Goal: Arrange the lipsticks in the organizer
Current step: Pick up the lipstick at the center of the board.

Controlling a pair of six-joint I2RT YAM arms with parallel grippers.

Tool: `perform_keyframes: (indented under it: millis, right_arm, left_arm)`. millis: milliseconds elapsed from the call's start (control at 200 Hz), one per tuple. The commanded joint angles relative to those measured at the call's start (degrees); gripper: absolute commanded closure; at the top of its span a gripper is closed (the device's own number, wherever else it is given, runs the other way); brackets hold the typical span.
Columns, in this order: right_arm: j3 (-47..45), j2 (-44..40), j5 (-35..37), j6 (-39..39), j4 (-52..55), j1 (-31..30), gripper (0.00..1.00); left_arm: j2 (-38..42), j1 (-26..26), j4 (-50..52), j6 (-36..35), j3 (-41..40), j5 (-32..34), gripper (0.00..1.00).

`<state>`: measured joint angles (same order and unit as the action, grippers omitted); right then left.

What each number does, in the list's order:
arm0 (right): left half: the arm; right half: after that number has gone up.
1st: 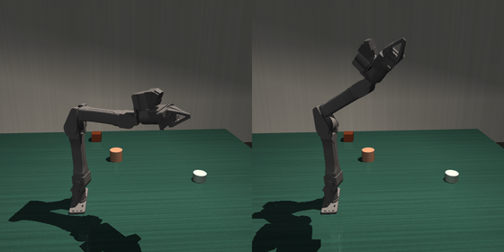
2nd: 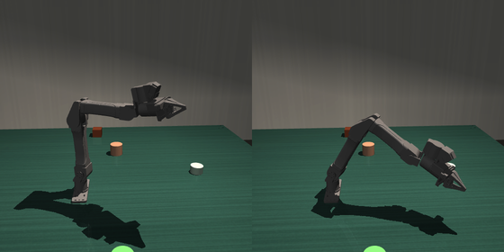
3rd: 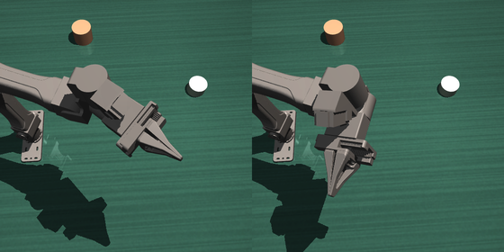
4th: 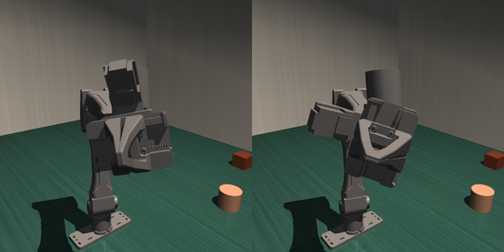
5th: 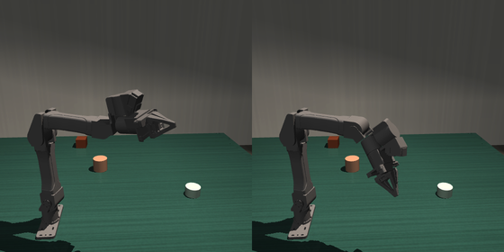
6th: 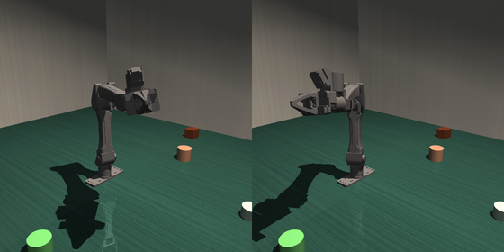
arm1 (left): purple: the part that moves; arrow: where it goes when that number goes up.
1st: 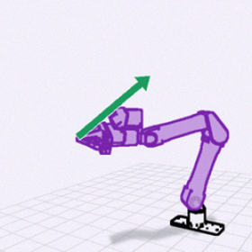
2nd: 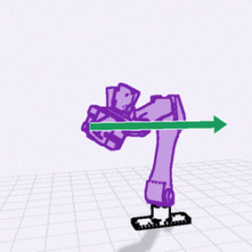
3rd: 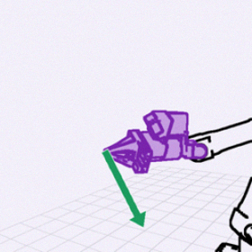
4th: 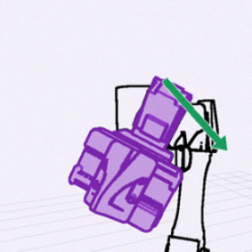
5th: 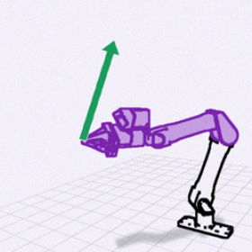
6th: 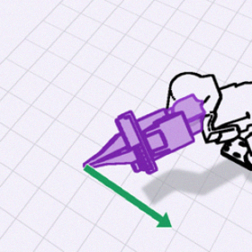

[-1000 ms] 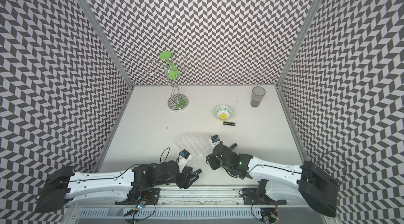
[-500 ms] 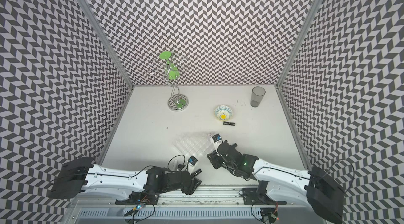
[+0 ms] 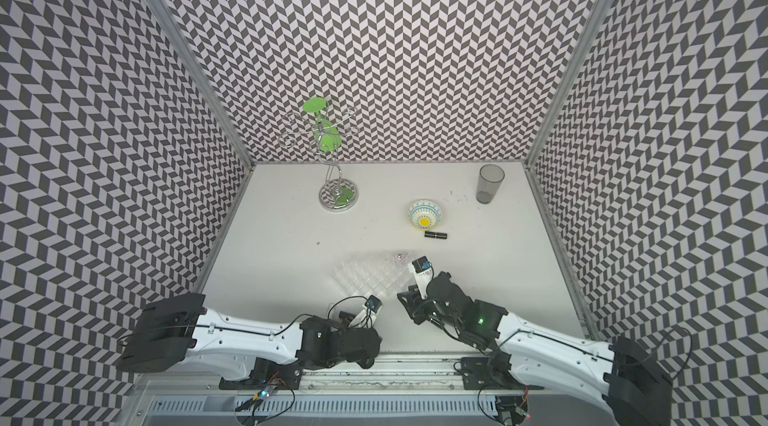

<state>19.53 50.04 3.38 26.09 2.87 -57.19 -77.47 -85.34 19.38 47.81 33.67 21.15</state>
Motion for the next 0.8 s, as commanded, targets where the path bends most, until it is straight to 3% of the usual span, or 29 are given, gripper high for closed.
perform_keyframes:
  millis: [0,361,551,671,796]
  right_arm:
    - [-0.7,-1.5,0.8,0.1,-2.5,0.0,0.57]
    - [-1.3,-4.6,0.9,0.0,-1.9,0.0,0.56]
    - [-2.0,-9.0,2.0,0.2,-0.9,0.0,0.56]
    - [-3.0,-12.9,3.3,0.5,-0.5,0.0,0.56]
    - [-4.3,-17.8,4.3,1.1,-0.3,0.1,0.56]
  left_arm:
    - [-1.1,0.7,-1.0,-1.0,-0.3,-0.8,0.44]
    - [-8.7,1.5,0.6,-1.1,2.9,-0.6,0.63]
    - [-9.1,1.9,-0.5,-1.7,3.2,-0.2,0.9]
    - [-7.0,3.2,-5.5,-4.7,3.0,-2.2,1.0]
    - [-3.3,6.3,-14.1,-9.8,2.3,-5.6,1.0]
